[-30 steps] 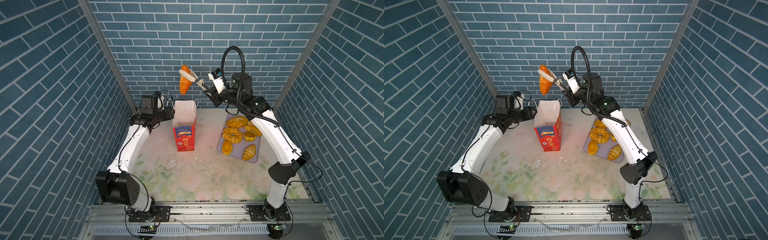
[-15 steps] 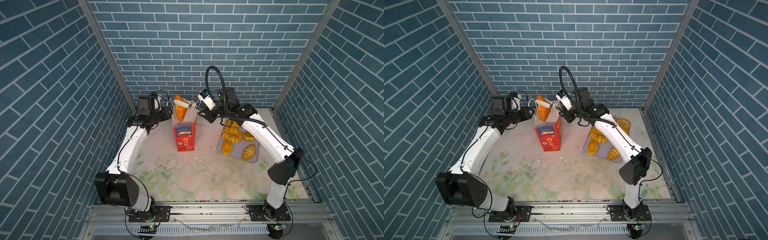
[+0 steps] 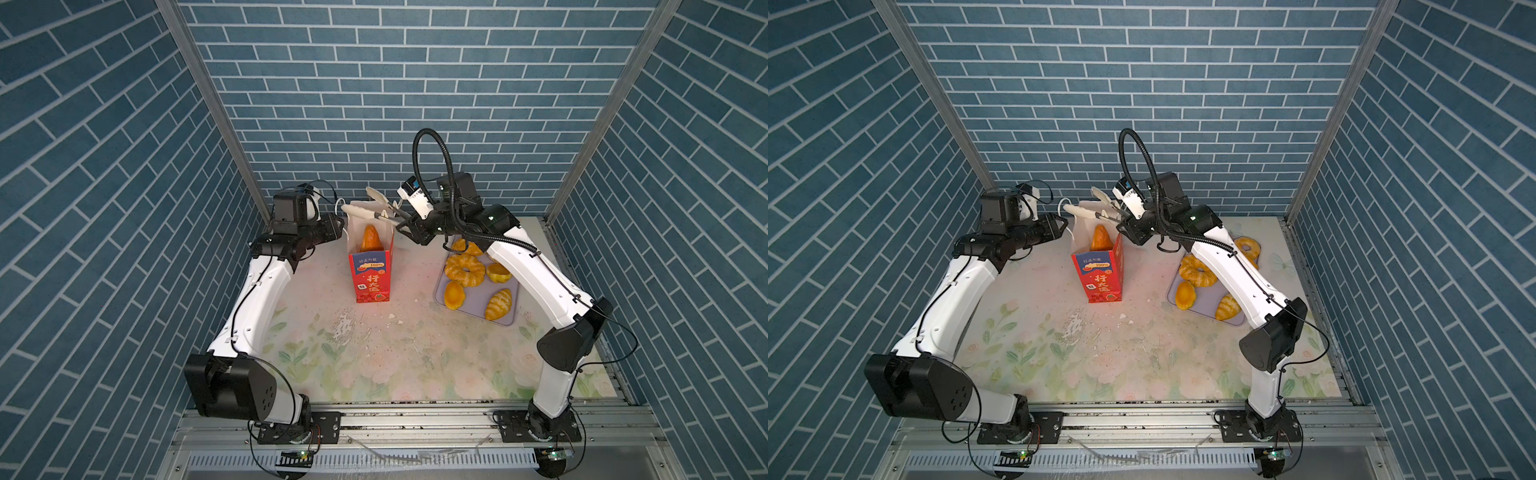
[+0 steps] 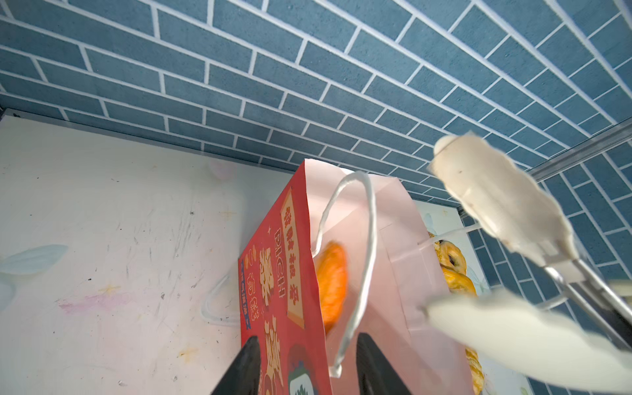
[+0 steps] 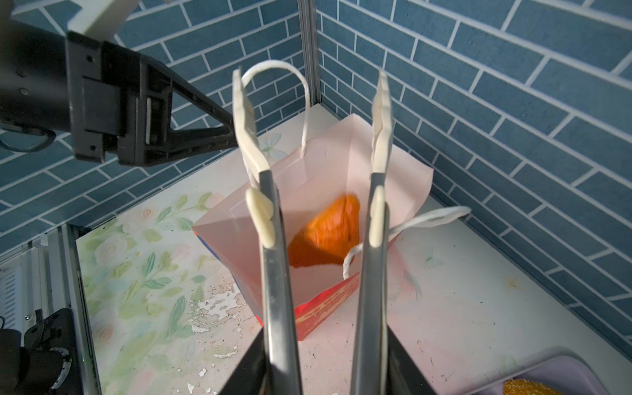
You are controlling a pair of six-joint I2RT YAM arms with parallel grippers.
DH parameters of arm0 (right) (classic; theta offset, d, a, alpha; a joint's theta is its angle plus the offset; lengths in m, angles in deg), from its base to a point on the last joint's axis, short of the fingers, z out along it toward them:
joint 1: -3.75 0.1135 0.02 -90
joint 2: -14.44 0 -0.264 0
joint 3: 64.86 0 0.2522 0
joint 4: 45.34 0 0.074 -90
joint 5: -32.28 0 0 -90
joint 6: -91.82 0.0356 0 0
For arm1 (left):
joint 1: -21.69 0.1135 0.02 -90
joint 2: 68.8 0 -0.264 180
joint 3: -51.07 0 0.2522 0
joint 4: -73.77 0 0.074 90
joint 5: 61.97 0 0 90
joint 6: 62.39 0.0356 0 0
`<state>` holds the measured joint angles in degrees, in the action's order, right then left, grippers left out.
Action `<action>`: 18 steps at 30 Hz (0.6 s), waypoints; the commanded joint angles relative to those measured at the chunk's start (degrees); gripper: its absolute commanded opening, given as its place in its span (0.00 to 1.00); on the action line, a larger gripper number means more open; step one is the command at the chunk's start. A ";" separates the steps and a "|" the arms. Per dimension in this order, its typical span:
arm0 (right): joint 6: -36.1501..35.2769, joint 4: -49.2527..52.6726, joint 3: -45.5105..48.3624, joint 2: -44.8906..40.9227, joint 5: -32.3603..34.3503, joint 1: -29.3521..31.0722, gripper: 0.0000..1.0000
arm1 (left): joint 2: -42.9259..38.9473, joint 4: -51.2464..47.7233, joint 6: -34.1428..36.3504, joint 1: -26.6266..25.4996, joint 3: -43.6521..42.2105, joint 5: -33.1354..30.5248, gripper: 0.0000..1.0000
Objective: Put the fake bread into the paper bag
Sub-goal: 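Move the tongs back to the tray and grip the yellow bun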
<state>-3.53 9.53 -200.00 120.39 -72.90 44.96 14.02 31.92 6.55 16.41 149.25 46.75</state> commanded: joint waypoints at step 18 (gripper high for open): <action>4.94 13.94 -20.56 0.68 20.61 -8.34 0.45 | -4.26 -2.65 0.67 0.09 -1.89 -2.46 0.55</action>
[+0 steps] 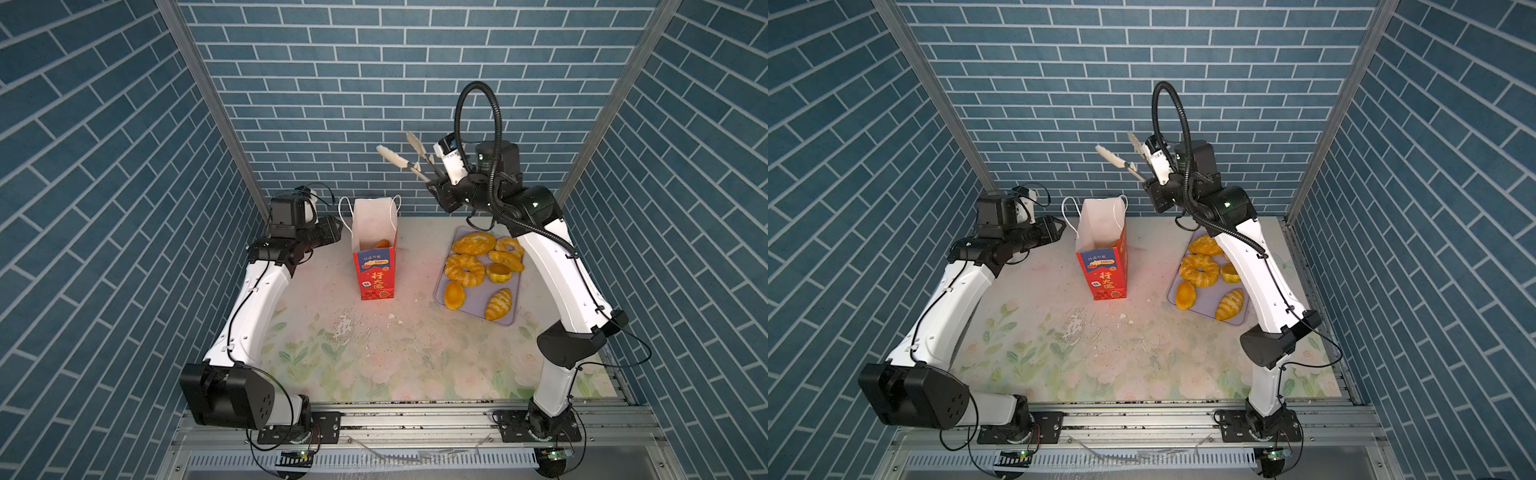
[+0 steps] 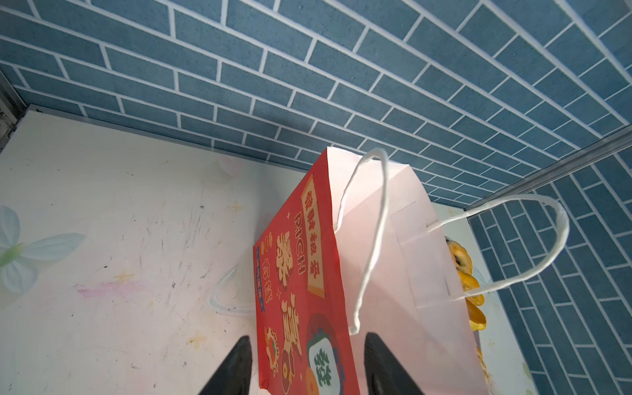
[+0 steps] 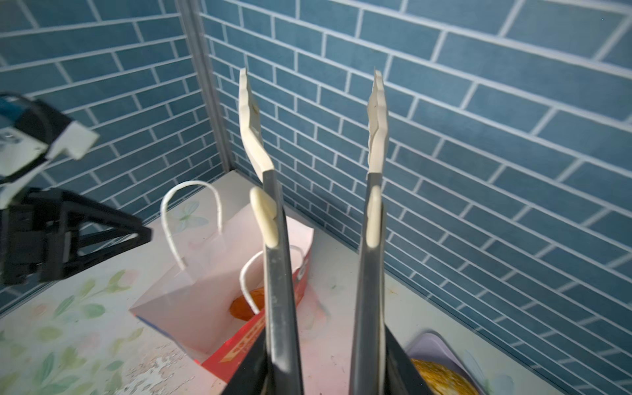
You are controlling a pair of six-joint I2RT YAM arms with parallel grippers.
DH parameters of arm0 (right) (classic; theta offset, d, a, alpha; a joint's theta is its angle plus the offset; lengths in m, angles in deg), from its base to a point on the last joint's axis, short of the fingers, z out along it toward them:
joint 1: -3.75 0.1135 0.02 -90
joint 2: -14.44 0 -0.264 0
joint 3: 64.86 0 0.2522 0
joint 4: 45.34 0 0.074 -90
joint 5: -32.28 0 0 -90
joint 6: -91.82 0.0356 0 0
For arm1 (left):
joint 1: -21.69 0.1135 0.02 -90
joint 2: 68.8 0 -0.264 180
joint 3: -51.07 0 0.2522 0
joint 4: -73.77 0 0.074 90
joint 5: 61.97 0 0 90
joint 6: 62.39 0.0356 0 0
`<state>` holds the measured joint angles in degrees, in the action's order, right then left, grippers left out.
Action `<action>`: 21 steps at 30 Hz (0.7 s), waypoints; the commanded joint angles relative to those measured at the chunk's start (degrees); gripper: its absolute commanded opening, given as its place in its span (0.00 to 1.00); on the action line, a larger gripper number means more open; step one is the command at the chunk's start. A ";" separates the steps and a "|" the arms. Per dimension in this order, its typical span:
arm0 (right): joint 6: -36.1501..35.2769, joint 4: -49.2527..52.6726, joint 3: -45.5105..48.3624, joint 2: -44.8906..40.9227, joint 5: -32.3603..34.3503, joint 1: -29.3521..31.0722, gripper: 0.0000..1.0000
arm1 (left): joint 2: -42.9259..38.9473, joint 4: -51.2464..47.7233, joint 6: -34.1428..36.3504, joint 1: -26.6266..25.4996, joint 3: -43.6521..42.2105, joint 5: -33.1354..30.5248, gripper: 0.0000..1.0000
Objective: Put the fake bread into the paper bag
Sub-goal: 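Move the tongs back to the tray and grip the yellow bun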
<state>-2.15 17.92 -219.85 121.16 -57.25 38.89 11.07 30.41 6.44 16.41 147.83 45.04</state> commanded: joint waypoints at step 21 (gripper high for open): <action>18.67 23.70 43.63 -23.03 7.52 -10.88 0.45 | -1.49 -0.83 4.18 0.09 -0.64 2.04 0.59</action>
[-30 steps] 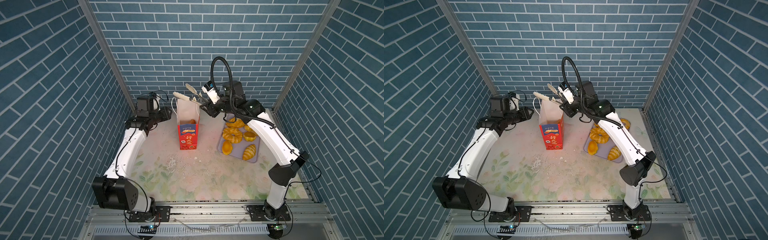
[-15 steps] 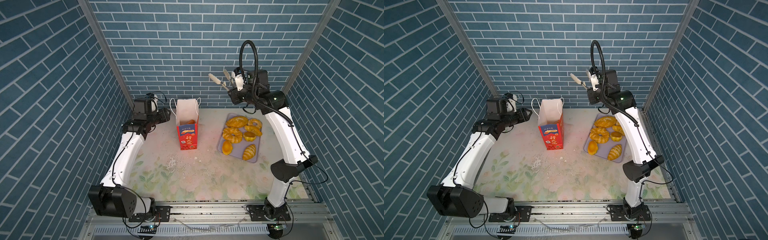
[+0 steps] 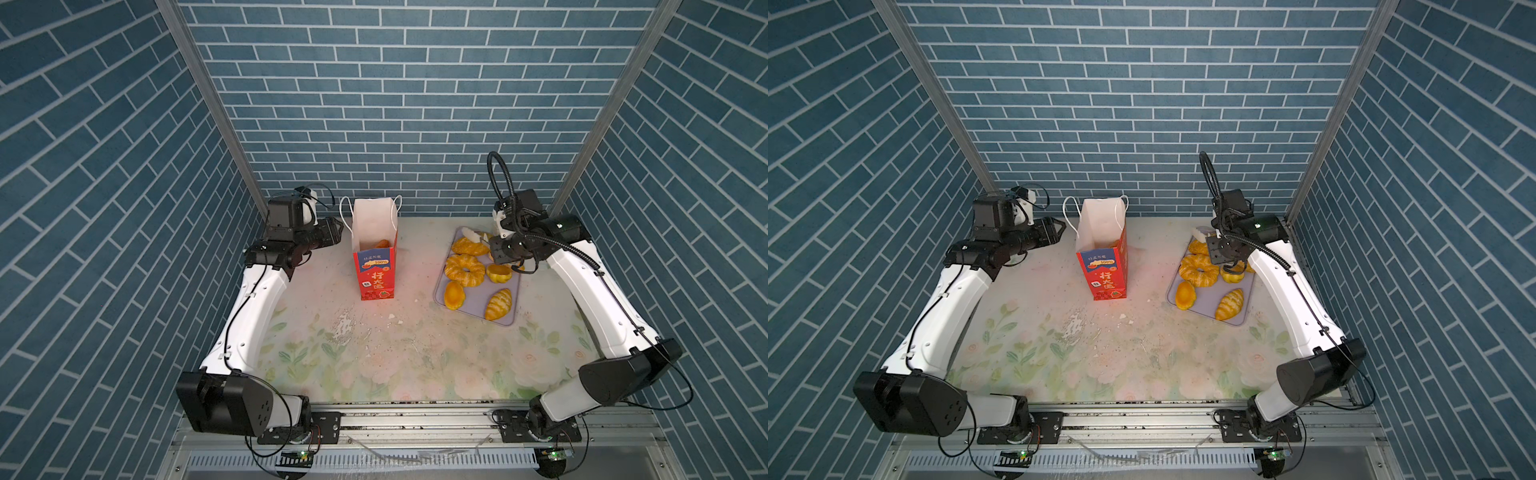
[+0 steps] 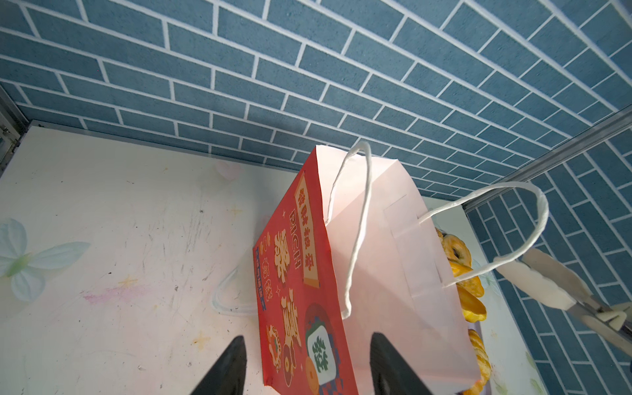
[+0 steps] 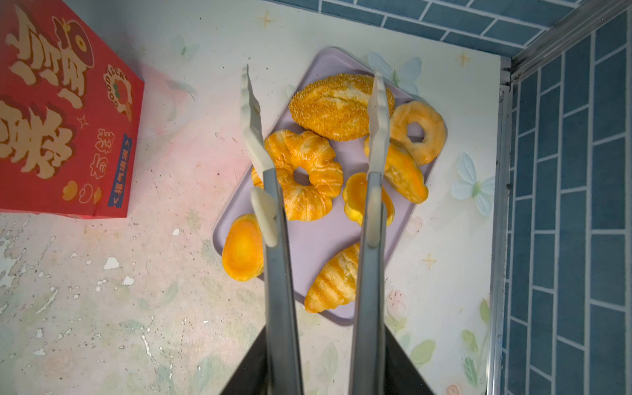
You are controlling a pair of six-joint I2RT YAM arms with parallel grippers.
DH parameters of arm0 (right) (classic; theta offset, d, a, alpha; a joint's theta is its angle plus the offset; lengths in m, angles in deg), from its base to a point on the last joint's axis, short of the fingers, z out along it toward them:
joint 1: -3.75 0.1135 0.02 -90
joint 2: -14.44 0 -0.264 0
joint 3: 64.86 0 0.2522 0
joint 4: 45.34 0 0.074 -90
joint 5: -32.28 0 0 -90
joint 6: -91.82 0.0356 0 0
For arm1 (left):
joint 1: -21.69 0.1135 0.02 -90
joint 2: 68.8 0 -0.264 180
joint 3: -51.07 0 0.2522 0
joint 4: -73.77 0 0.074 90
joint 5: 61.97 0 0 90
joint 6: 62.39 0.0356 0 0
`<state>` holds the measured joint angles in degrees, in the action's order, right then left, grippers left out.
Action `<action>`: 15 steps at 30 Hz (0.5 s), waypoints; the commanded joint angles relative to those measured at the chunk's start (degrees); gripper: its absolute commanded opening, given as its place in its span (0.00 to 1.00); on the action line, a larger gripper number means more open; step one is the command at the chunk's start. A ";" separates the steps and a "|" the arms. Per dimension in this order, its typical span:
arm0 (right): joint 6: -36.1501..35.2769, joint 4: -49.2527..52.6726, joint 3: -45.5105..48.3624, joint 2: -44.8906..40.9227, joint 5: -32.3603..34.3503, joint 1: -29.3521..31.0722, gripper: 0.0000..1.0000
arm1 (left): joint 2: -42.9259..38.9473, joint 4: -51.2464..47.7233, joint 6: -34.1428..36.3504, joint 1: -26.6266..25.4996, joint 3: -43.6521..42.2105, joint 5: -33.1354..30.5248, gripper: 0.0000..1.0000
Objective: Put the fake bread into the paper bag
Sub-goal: 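Move the tongs back to the tray and grip the yellow bun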
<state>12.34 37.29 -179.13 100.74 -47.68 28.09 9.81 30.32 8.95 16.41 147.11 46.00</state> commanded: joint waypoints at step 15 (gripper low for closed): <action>6.75 3.71 14.77 -2.45 -14.62 1.66 0.48 | 0.75 0.76 0.02 0.09 -0.28 1.55 0.60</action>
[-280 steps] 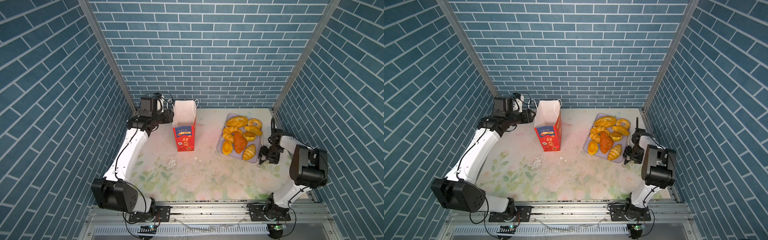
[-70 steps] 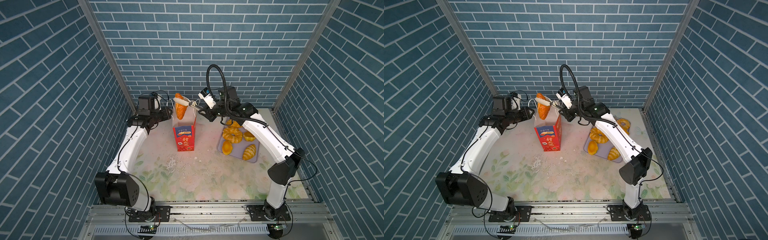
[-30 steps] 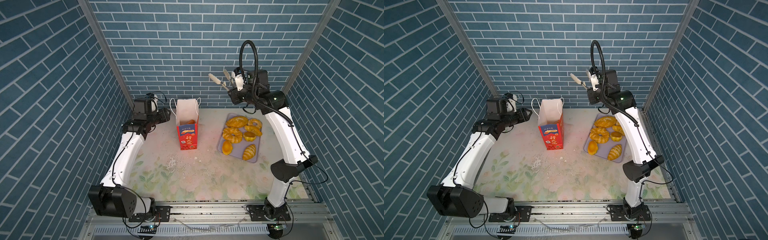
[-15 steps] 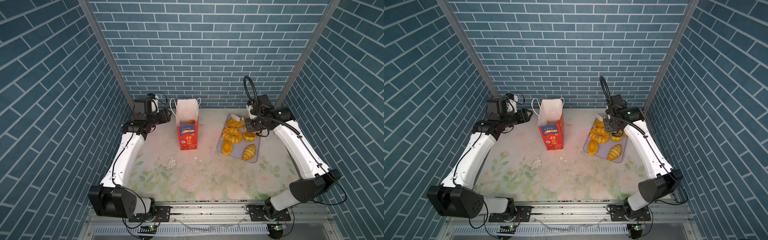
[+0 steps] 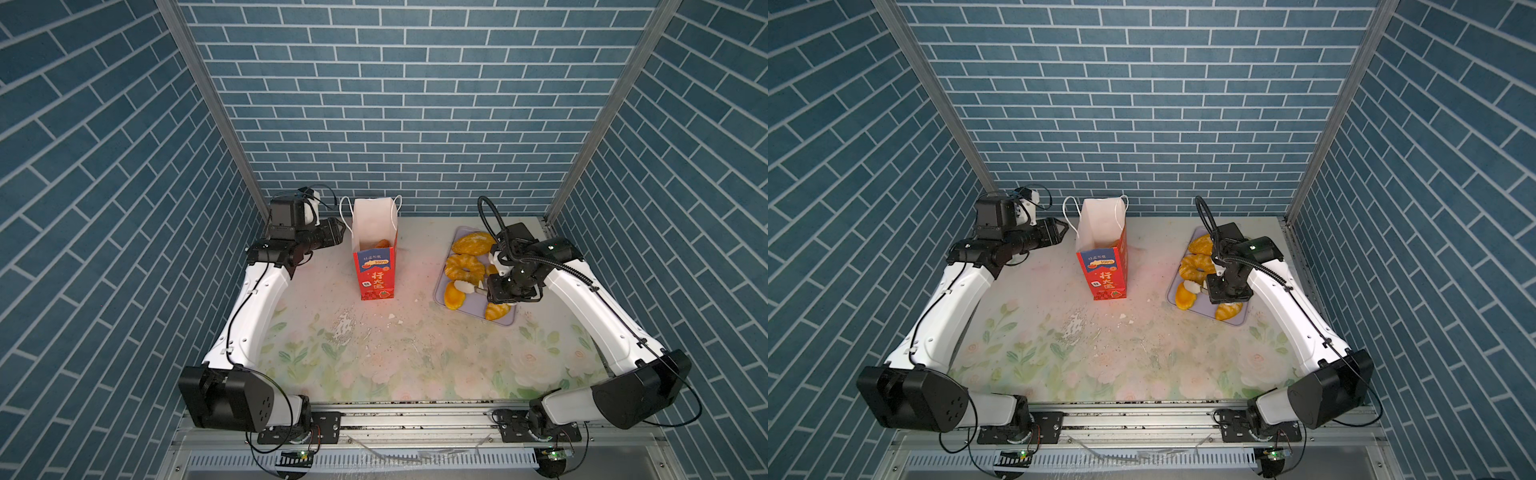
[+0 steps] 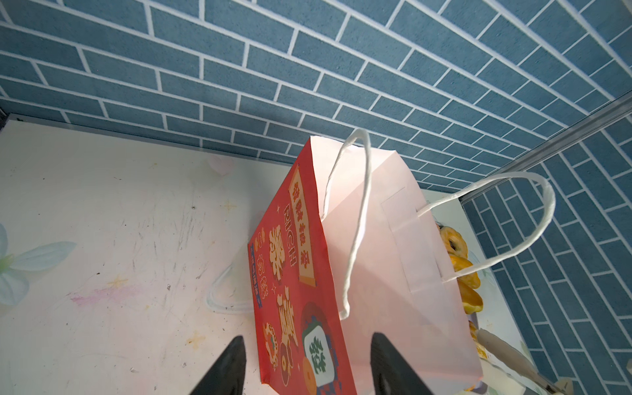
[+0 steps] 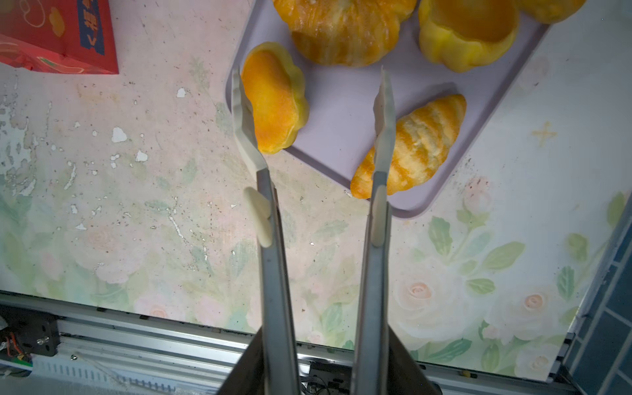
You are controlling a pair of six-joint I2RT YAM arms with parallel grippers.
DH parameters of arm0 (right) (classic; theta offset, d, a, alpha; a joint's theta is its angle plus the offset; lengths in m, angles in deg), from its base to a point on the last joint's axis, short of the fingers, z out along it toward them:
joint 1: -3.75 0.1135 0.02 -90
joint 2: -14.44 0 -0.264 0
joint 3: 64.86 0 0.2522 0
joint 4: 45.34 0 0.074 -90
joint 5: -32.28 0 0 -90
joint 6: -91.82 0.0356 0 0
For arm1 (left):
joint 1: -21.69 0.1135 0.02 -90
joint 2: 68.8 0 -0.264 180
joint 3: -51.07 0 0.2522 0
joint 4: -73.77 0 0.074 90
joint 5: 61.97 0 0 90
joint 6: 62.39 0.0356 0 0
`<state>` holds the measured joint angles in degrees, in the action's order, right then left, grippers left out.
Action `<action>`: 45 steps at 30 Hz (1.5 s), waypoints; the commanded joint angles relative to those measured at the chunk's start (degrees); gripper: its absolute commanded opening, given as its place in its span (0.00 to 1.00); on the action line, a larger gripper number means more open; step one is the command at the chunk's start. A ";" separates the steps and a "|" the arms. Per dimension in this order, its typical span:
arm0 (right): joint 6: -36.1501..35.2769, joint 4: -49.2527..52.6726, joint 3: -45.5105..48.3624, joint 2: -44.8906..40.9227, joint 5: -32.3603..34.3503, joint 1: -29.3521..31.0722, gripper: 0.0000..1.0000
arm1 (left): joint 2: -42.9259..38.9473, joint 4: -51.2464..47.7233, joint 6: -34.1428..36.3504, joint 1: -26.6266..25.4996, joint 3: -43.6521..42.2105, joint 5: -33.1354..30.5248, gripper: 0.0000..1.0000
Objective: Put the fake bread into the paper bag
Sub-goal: 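Move the tongs back to the tray and grip the yellow bun, then lift the yellow bun with the tongs and drop it into the bag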
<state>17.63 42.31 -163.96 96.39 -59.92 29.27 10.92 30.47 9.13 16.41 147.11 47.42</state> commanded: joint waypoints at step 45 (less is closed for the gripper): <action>-7.95 -6.57 -26.68 3.10 5.13 0.27 0.27 | -3.35 1.33 -2.31 -0.26 -2.00 -2.74 0.60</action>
<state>12.73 40.30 -186.97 99.43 -56.64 29.36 9.30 30.23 7.25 16.32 145.84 44.63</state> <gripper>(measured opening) 0.277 0.601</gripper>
